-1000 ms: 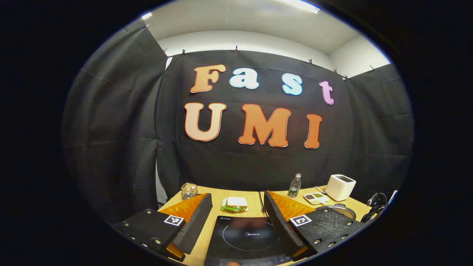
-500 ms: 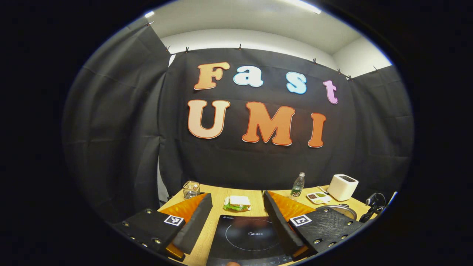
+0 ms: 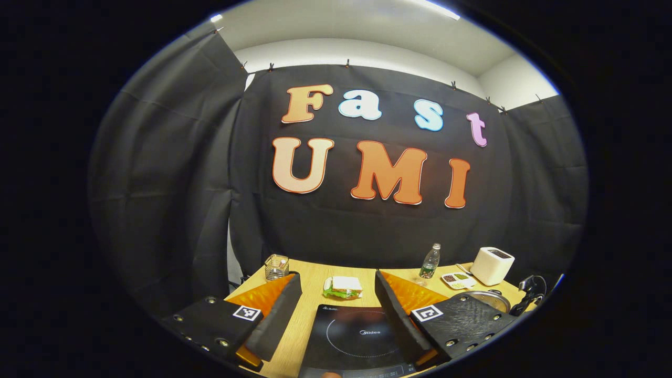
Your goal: First push the handle of the pot to place it horizontally, then grasp the pot with both hands and set it on the induction cooktop.
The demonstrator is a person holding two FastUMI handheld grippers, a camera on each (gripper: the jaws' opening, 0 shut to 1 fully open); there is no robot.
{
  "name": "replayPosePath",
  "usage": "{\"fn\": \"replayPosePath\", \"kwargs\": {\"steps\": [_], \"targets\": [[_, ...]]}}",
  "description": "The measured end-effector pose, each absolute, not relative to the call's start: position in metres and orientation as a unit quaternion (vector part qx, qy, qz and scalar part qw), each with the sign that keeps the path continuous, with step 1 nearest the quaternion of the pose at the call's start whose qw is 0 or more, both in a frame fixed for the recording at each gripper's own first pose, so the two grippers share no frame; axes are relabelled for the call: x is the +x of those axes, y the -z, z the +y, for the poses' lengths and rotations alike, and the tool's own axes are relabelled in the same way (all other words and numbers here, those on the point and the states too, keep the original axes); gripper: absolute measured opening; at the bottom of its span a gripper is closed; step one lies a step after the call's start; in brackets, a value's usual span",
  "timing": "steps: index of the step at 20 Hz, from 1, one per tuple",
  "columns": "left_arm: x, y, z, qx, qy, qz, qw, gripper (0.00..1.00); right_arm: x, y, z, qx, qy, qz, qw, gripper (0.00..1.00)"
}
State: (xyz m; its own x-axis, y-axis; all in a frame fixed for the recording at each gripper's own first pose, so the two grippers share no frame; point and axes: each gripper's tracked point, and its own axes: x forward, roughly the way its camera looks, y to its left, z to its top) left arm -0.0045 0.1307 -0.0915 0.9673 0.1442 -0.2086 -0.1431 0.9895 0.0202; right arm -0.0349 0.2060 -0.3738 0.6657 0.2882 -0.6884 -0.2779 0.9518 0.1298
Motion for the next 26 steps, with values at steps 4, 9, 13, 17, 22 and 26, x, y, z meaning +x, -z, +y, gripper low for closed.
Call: {"fn": "replayPosePath", "kwargs": {"steps": [4,9,13,17,22,26], "targets": [[-0.002,0.093,0.136,0.004,-0.076,0.107,0.991,0.89,-0.031,0.374,0.212,0.012,-0.155,0.38,0.912,0.01],[0.001,0.098,0.147,0.0,-0.083,0.114,0.99,0.89,-0.02,0.375,0.219,0.026,-0.145,0.38,0.913,0.01],[-0.001,0.099,0.156,0.001,-0.091,0.114,0.989,0.88,-0.016,0.374,0.223,0.048,-0.142,0.384,0.911,0.01],[0.0,0.098,0.165,0.003,-0.098,0.111,0.989,0.88,-0.01,0.373,0.23,0.061,-0.145,0.384,0.91,0.0],[0.0,0.103,0.171,0.0,-0.099,0.116,0.988,0.89,-0.002,0.373,0.237,0.066,-0.143,0.383,0.91,0.0],[0.002,0.105,0.175,-0.002,-0.101,0.118,0.988,0.88,0.003,0.373,0.242,0.073,-0.143,0.384,0.909,0.0]]}}
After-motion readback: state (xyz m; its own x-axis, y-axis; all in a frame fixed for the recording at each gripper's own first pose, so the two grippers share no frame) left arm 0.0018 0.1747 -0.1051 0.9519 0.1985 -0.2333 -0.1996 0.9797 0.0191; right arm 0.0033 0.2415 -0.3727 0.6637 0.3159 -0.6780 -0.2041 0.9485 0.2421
